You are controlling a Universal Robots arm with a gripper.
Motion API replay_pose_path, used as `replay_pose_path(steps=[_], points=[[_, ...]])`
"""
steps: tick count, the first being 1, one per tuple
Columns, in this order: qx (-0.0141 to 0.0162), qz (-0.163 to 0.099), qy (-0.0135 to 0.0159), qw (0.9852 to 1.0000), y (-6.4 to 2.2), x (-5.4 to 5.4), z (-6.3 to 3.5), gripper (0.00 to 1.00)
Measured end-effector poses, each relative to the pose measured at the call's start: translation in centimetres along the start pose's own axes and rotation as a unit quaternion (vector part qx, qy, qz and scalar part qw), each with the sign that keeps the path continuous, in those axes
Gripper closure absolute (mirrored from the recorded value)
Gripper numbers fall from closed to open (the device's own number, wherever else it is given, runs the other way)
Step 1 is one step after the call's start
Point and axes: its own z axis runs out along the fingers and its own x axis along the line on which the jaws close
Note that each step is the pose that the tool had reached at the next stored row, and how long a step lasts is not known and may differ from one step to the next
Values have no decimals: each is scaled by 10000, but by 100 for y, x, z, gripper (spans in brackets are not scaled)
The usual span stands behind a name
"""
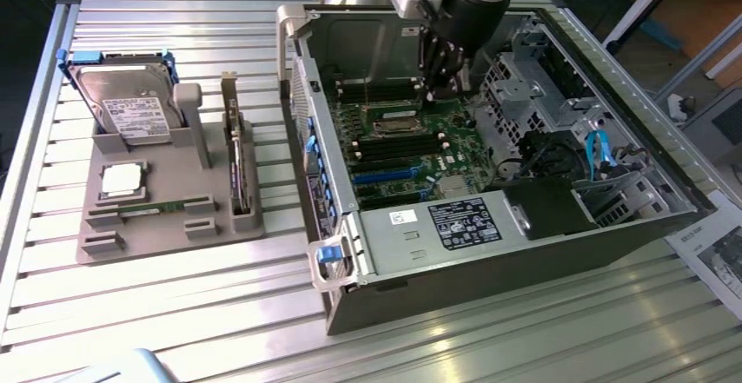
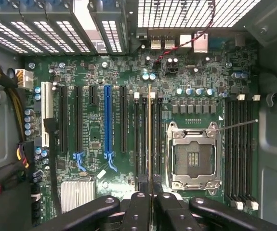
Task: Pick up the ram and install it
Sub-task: 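Insert the ram into the slot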
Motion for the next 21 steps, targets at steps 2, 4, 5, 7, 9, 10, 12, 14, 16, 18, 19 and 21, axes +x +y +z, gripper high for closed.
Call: replay_pose_path(steps=[2, 4, 5, 7, 9, 10, 12, 14, 16, 18, 19, 21], points=[[4, 3, 0, 10000, -3, 1, 77, 88], [3, 3, 1, 10000, -3, 1, 87, 88], [3, 3, 1, 10000, -3, 1, 87, 88], [4, 3, 0, 10000, -6, 1, 89, 88], [3, 3, 0, 10000, -24, 1, 89, 88], [2, 3, -1, 10000, -33, 1, 89, 88], [1, 3, 0, 10000, -48, 1, 89, 88], [1, 3, 1, 10000, -58, 1, 89, 88], [1, 4, -1, 10000, -58, 0, 96, 88], [1, 3, 0, 10000, -60, 1, 141, 88], [1, 3, 0, 10000, -61, 1, 174, 88], [1, 3, 0, 10000, -63, 3, 245, 88]])
